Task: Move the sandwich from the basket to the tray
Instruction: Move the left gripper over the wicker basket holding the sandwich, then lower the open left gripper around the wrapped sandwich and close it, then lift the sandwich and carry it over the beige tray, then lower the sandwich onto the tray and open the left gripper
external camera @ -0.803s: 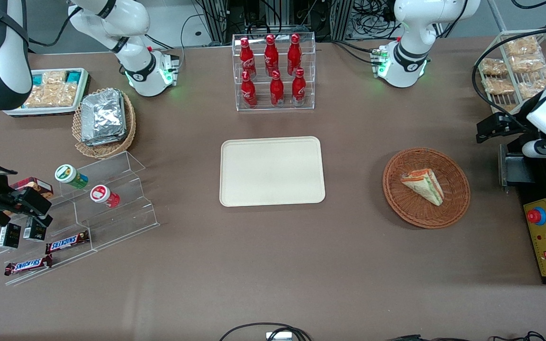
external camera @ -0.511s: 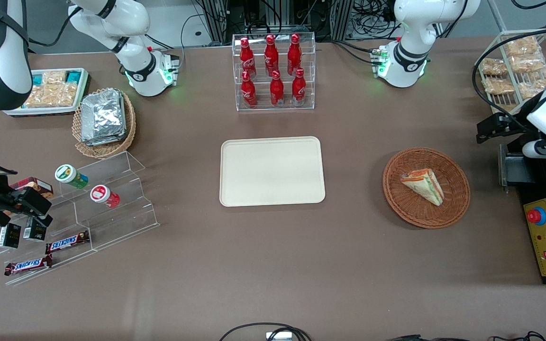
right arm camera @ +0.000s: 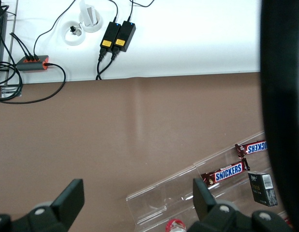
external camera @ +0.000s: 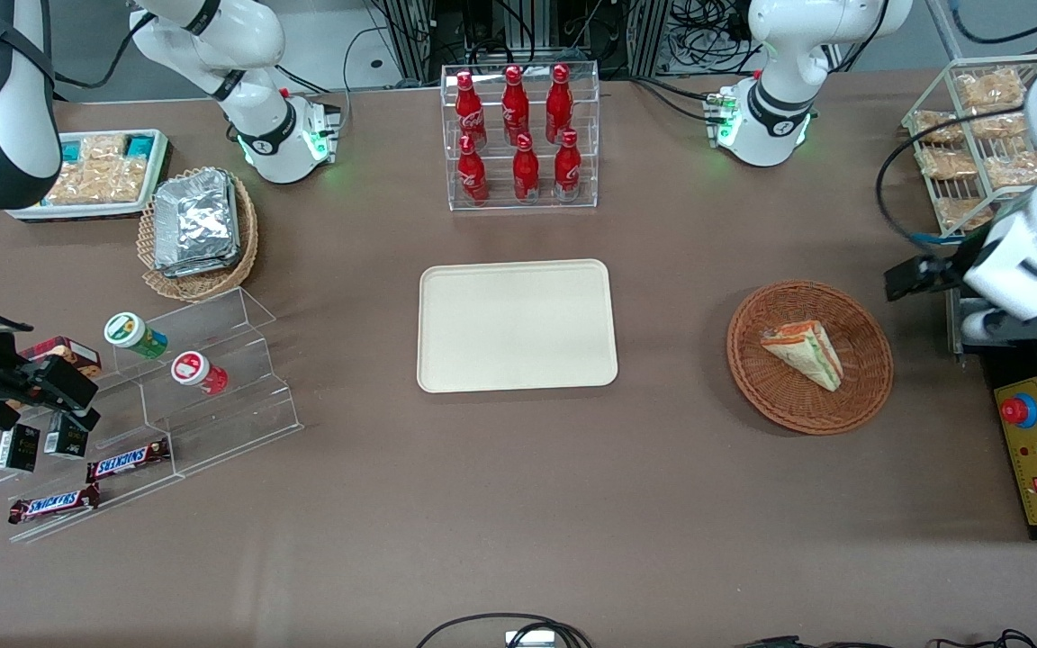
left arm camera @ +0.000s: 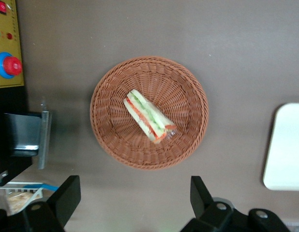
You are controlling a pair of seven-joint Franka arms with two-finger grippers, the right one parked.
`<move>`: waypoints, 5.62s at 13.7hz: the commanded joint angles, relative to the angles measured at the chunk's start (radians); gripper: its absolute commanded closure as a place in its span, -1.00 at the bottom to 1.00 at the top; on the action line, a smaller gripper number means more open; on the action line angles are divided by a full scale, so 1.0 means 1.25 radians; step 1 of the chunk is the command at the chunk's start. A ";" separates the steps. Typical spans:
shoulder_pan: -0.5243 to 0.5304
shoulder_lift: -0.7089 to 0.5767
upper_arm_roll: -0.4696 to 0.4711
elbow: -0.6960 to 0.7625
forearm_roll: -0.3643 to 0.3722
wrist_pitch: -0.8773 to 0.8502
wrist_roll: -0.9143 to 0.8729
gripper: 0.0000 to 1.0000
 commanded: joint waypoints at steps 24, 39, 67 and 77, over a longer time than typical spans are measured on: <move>-0.014 0.047 0.011 -0.519 0.019 0.666 -0.567 -1.00; -0.014 0.100 0.014 -0.533 0.020 0.748 -0.621 0.79; -0.257 0.153 -0.293 -0.194 0.116 0.342 -0.456 0.85; -0.362 0.323 -0.291 -0.085 0.150 0.348 -0.569 0.76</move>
